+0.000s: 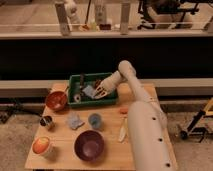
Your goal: Wipe tray with sponge
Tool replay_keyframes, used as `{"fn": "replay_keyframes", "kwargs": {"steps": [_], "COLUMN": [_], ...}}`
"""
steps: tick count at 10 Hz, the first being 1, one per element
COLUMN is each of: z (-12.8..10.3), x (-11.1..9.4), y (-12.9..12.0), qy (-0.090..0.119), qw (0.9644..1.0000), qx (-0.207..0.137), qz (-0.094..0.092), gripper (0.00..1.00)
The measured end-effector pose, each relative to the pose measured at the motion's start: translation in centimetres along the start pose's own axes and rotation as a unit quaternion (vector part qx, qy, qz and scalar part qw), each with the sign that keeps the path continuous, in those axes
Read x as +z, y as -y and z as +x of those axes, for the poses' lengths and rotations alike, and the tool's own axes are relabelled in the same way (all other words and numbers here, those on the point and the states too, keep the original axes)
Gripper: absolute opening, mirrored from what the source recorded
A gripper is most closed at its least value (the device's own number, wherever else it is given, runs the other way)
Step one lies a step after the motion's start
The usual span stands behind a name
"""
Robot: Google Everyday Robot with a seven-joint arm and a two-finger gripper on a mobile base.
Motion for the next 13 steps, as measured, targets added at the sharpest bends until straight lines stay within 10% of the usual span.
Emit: {"fn": "replay_keyframes", "kwargs": {"steps": [8,13], "z": [1.3,0.5], "x": [-6.6,-4.1], "y": [-4.7,-3.0], "qy": [-0.065,-0.049], "qw": [0.9962,0.9979], "qx": [0.05,0.037], "qz": [0.031,0.022], "gripper": [0.0,0.0]}}
